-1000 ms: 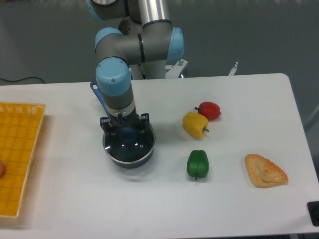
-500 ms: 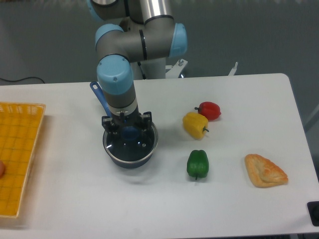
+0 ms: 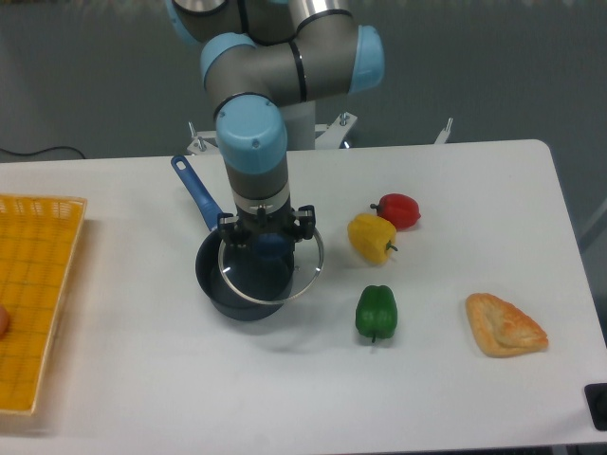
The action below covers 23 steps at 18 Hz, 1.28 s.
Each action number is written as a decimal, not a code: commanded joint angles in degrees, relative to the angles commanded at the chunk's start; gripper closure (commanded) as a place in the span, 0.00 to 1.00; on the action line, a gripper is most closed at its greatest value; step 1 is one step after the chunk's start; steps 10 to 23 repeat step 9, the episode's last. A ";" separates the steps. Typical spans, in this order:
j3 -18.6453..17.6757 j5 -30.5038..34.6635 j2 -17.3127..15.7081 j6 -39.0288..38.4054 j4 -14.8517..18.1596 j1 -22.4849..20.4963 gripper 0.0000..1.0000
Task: Open the lid
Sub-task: 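Lift the glass lid up off the saucepan rim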
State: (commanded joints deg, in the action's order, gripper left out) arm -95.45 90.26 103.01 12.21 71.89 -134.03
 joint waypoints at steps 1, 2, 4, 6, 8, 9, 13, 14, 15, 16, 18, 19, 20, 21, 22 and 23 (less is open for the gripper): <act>0.09 0.00 0.00 0.09 0.09 -0.17 0.33; 0.09 0.09 0.00 0.09 0.09 -0.26 0.33; 0.09 0.09 0.00 0.53 0.18 -0.35 0.33; 0.09 0.00 0.00 0.53 0.18 -0.62 0.33; 0.09 0.00 0.00 0.53 0.18 -0.70 0.33; 0.09 0.00 0.00 0.53 0.18 -0.70 0.33; 0.09 0.00 0.00 0.53 0.18 -0.70 0.33; 0.09 0.00 0.00 0.53 0.18 -0.70 0.33; 0.09 0.00 0.00 0.53 0.18 -0.70 0.33; 0.09 0.00 0.00 0.53 0.18 -0.70 0.33; 0.09 0.00 0.00 0.53 0.18 -0.70 0.33; 0.09 0.00 0.00 0.53 0.18 -0.70 0.33; 0.09 0.00 0.00 0.53 0.18 -0.70 0.33; 0.09 0.00 0.00 0.53 0.18 -0.70 0.33; 0.09 0.00 0.00 0.53 0.18 -0.70 0.33; 0.09 0.00 0.00 0.53 0.18 -0.70 0.33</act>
